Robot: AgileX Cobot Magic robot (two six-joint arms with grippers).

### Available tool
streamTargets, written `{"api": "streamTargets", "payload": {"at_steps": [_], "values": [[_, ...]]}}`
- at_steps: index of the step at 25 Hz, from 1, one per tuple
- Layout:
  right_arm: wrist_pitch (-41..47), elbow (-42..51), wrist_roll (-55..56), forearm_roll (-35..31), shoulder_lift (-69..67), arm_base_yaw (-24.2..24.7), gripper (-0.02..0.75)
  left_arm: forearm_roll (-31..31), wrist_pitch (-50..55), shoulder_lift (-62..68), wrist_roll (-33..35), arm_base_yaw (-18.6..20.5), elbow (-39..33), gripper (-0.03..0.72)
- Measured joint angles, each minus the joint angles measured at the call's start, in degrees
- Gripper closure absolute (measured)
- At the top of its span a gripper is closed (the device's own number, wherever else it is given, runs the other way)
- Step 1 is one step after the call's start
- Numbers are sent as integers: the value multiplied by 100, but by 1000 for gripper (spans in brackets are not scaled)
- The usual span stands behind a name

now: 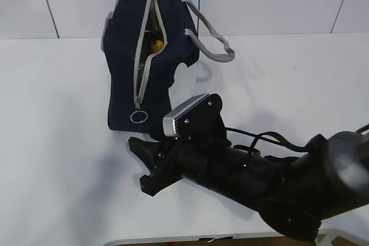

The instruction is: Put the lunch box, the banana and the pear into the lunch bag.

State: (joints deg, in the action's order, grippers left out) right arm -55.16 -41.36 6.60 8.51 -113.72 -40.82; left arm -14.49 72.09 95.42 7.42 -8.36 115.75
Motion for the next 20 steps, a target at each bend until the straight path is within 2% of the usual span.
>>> {"api": "streamTargets", "payload": {"at_steps": [8, 20], "values": [[-138, -525, 0, -650, -614, 0, 346, 0, 0, 0, 0, 0, 0, 373], [-54, -1153, -22, -761, -1044, 0, 346, 0, 0, 0, 0, 0, 0, 374]]}}
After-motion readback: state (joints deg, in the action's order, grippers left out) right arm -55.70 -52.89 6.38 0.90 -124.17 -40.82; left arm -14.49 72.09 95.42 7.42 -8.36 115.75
